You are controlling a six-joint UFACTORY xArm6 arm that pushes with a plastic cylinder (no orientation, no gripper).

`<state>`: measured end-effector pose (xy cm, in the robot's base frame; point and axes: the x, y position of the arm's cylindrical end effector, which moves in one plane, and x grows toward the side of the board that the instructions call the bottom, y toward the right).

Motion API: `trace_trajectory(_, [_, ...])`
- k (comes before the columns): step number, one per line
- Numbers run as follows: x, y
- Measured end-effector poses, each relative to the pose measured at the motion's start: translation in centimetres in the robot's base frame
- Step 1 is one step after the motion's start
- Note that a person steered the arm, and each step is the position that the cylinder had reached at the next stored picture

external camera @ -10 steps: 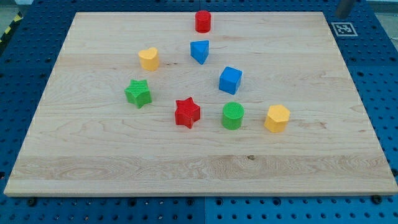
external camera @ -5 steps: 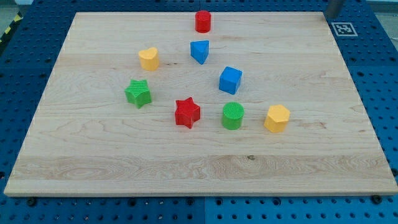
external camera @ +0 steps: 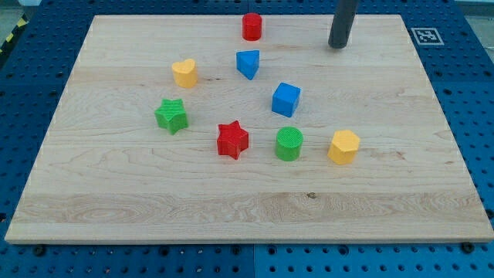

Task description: Point at the blue cube

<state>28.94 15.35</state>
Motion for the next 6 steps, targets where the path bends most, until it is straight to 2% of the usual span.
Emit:
trace_trajectory(3, [0.0, -0.1])
trace_trajectory(4, [3.4, 0.0])
trace_trajectory(5, [9.9, 1.3])
trace_trajectory(6, [13.7, 0.9])
